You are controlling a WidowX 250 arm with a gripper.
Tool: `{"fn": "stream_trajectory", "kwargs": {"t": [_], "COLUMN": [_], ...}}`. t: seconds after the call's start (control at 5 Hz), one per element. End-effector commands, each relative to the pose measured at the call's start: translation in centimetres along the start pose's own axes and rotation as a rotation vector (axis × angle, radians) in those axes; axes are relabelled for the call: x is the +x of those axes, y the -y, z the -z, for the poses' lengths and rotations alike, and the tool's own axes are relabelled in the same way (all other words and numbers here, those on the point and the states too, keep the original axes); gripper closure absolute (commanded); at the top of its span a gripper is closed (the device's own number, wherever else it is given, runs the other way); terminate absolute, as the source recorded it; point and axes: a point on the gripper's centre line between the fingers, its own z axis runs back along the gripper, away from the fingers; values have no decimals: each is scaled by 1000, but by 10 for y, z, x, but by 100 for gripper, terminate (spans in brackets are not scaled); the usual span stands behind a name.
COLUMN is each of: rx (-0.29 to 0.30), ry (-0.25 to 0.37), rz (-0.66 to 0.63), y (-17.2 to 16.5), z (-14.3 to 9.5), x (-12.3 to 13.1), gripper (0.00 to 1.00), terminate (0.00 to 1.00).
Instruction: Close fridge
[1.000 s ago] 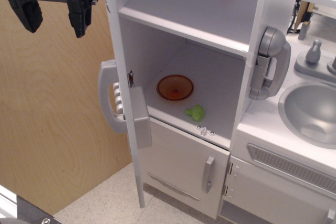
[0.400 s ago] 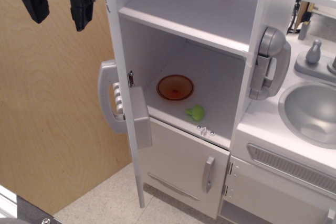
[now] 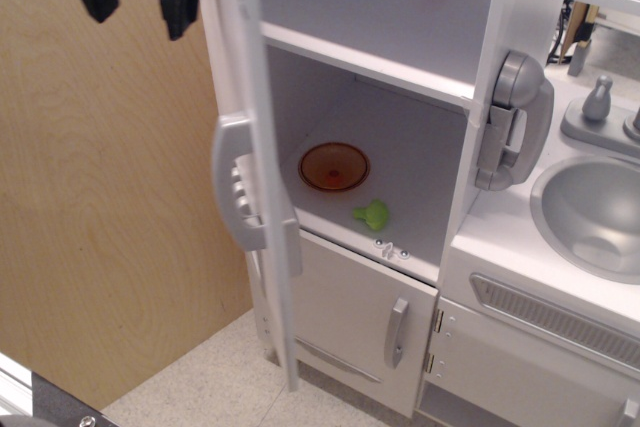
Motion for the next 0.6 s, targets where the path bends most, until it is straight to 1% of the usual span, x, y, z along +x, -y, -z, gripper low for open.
{"fn": "stream_trajectory", "kwargs": {"t": [0.0, 0.2, 0.4], "rx": [-30, -55, -60], "ry": [63, 61, 70], "rz": [-15, -61, -99], "y": [27, 43, 53], "z": [-7, -4, -1], "x": [28, 42, 58], "gripper": [0, 0, 0], "terminate": [0, 0, 0]}}
